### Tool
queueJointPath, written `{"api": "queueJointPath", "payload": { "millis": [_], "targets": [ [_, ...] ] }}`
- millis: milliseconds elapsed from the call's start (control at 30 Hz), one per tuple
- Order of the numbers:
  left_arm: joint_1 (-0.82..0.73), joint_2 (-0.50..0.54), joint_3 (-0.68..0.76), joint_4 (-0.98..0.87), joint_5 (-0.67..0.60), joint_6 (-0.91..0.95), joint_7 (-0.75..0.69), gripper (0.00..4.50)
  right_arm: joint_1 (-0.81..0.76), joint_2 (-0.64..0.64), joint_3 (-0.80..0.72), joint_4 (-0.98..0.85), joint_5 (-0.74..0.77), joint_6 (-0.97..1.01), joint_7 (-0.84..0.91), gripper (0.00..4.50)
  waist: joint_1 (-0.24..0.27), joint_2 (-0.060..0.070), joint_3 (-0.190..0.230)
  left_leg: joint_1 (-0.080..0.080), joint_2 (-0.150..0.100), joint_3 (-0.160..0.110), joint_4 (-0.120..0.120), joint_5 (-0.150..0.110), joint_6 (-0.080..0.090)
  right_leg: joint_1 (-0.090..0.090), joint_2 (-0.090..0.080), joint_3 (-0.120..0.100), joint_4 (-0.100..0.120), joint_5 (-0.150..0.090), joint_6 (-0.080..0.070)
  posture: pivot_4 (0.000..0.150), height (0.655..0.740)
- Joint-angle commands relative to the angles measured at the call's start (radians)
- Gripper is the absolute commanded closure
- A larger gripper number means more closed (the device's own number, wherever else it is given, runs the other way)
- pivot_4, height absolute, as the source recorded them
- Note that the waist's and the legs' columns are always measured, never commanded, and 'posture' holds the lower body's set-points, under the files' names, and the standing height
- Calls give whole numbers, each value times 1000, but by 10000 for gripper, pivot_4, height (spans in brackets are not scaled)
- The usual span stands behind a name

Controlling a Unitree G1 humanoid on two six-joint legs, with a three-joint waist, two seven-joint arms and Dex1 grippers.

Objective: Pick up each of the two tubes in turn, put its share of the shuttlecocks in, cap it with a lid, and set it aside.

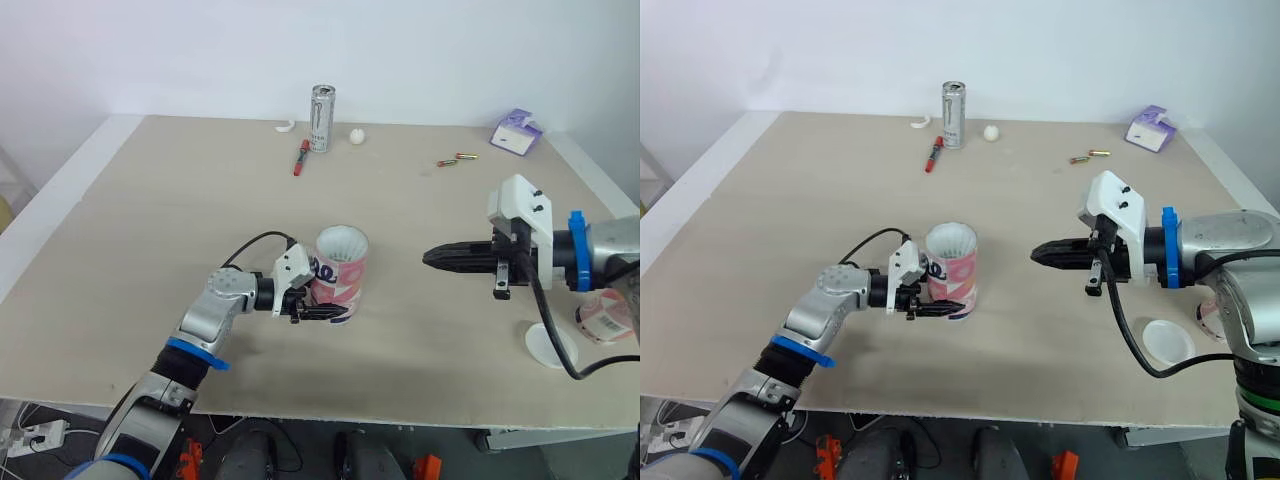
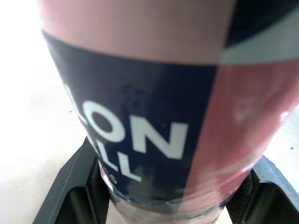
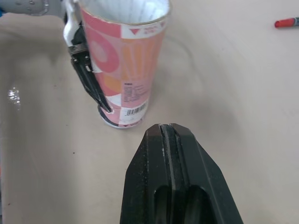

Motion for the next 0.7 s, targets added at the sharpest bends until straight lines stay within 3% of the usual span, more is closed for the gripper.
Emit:
{"api": "queueJointPath", "payload": {
  "millis": [33, 500, 633, 700],
  "targets": [
    [38, -3, -59, 6, 29, -18, -19, 18361, 30, -47, -28, -15, -5, -54, -12, 44535, 0, 0, 0, 0, 0, 0, 0, 0, 0, 0, 0, 0, 0, 0, 0, 1500, 7400],
    [53, 2, -77, 24, 54, -78, -40, 18361, 212, -242, -29, 105, -81, -224, 36, 44535, 0, 0, 0, 0, -1, -2, -1, -2, 3, 2, 0, -1, -2, -2, 1, 1500, 7400],
    [55, 6, -79, 24, 50, -81, -50, 18361, 246, -318, -25, 176, -82, -207, 75, 33376, 0, 1, 0, 0, -1, -2, -1, -3, 4, 2, 0, 0, -3, -2, 0, 1500, 7400],
    [58, 6, -78, 26, 43, -75, -62, 18361, 265, -338, -28, 190, -86, -228, 92, 23415, 0, 1, 0, 0, -1, -2, -1, -4, 5, 2, 0, -1, -3, -3, 0, 1500, 7400]
  ]
}}
